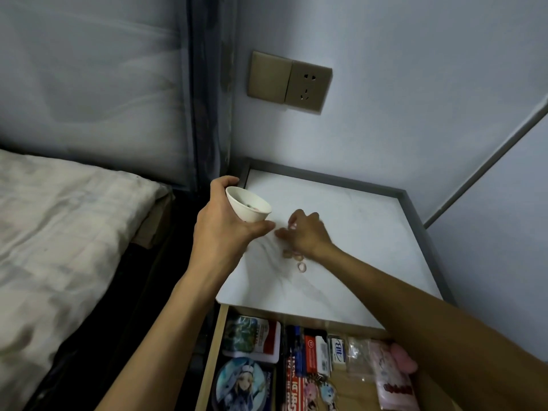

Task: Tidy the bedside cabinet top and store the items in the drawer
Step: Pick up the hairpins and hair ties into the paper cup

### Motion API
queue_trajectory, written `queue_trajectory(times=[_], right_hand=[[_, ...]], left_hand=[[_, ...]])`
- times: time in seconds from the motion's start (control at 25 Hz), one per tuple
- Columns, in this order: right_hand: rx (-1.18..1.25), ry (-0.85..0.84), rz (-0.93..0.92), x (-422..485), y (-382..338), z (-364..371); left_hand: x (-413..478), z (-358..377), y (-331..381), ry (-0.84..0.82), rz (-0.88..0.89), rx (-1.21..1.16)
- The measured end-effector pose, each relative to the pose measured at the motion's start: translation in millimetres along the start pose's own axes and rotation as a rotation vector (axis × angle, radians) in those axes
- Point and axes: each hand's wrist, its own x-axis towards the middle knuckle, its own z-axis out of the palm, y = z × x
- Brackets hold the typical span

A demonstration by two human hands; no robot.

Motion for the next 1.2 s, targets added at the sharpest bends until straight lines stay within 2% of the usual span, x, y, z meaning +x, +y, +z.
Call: queue_trajectory(times=[0.24,0.52,0.64,0.8,0.84,0.92,1.04,1.2], right_hand=[[-0.049,-0.019,-0.207,3,-13,0],[-0.146,-0.079,-0.217,3,-5,-22],[0.129,-0.067,-0.168,-7,-17,-50],[0.524,-0.142,-0.386,-40,-62,-91],[0.529,-0.177,-0.463,-47,-74,-98],[0.373,-0.268,-0.597,-58,-91,-106],[0.230,-0.352,-0.658,-62,-95,-115],[0.355,-0.169,-0.577,-53,-68,-122]], left_hand=[[1,-3,-2,-0.005,-0.018,0.011],[-2,-4,-5,-0.018,0.013,0.100],[-3,-3,-3,-0.027,0.019,0.123],[-3,-1,2,-0.023,-0.002,0.129],[-4,0,3,-0.024,-0.005,0.112],[-5,2,5,-0.035,-0.008,0.070],[-6,2,6,-0.032,-0.023,0.002],[-4,-2,5,-0.002,-0.037,-0.066]])
